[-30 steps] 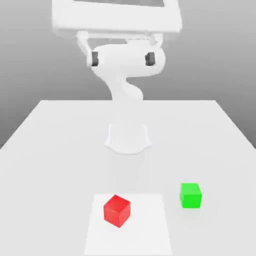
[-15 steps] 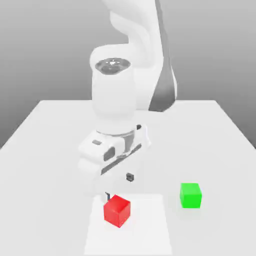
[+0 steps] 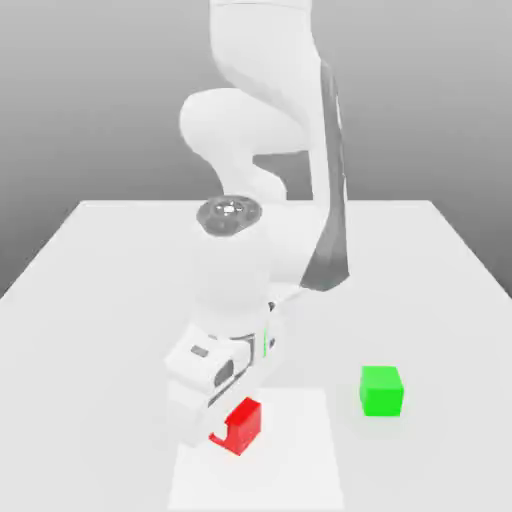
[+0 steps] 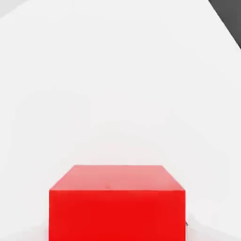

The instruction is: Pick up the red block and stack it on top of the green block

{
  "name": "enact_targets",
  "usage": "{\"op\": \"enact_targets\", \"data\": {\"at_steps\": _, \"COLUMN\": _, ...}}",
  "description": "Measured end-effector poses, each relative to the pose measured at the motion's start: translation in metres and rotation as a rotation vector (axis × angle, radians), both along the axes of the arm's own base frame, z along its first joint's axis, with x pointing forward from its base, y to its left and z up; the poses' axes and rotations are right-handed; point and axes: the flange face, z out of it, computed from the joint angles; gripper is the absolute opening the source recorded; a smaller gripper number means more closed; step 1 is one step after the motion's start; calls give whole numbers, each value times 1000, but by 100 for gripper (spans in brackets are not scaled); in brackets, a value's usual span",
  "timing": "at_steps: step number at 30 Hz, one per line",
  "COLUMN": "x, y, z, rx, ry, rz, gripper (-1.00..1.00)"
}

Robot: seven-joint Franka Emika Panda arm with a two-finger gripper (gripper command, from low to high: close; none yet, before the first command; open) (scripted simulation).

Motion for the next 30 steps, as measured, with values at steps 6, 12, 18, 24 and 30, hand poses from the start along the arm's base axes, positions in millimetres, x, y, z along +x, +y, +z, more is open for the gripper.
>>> {"op": "enact_targets", "data": {"at_steps": 6, "x": 1, "y": 0, "z": 44, "rx": 0, "ry": -1, "rz": 0, "gripper": -100}}
{"op": "enact_targets", "data": {"at_steps": 12, "x": -9, "y": 65, "z": 68, "rx": 8, "ry": 6, "rz": 259, "gripper": -100}}
{"op": "enact_targets", "data": {"at_steps": 18, "x": -39, "y": 149, "z": 84, "rx": 8, "ry": 7, "rz": 636, "gripper": -100}}
{"op": "enact_targets", "data": {"at_steps": 24, "x": -73, "y": 207, "z": 85, "rx": 5, "ry": 4, "rz": 931, "gripper": -100}}
{"op": "enact_targets", "data": {"at_steps": 30, "x": -75, "y": 209, "z": 39, "rx": 4, "ry": 3, "rz": 945, "gripper": -100}}
